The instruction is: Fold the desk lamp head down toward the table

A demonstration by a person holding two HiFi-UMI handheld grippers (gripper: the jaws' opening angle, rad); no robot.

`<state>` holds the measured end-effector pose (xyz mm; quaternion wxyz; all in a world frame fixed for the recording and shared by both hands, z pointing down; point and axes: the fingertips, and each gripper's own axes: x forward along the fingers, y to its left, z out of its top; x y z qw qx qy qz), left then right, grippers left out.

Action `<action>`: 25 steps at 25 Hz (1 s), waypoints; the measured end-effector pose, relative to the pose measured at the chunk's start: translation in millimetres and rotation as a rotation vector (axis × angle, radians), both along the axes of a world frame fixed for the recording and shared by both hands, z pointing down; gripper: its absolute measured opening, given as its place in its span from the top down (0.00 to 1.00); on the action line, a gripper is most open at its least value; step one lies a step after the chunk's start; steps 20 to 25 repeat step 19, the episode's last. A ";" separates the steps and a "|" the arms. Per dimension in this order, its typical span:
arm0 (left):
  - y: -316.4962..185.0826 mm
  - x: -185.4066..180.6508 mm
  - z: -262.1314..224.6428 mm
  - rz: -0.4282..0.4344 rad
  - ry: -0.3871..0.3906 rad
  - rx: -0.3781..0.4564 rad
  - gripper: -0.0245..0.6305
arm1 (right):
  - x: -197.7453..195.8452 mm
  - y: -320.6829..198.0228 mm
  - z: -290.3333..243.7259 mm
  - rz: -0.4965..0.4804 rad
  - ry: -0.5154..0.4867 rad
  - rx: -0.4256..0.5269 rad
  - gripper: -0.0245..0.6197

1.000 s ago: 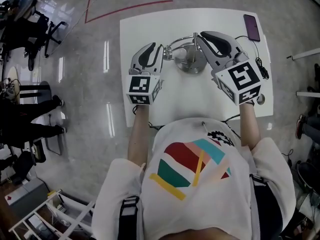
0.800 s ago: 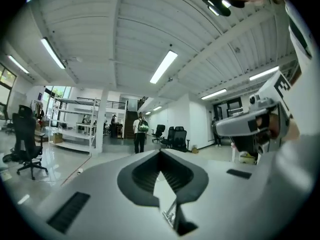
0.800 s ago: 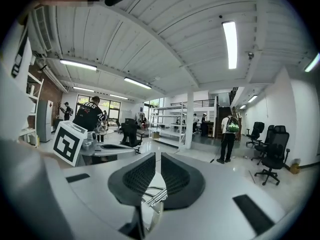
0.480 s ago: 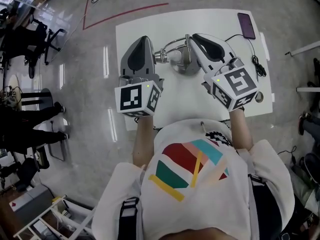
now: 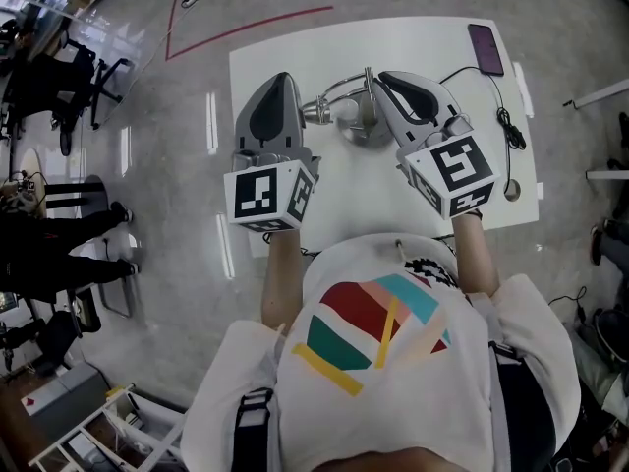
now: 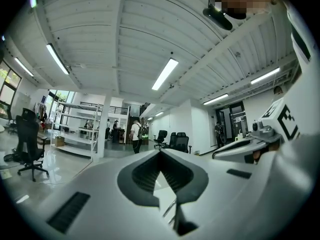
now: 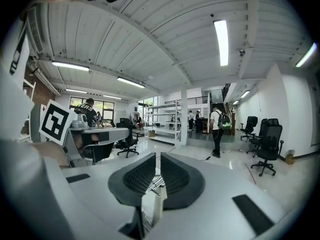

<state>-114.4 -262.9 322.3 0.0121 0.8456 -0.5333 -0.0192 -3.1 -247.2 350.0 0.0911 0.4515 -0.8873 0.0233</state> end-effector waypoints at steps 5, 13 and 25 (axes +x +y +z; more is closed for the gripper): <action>2.0 1.5 0.3 0.006 -0.001 -0.006 0.89 | -0.1 2.4 -1.4 -0.004 0.003 0.002 0.91; 3.1 1.8 0.8 0.014 0.003 -0.013 0.89 | 2.1 2.9 -1.8 0.004 0.005 0.002 0.91; 2.6 1.7 4.1 0.012 0.006 -0.018 0.89 | 2.8 3.4 1.5 0.003 0.010 0.003 0.91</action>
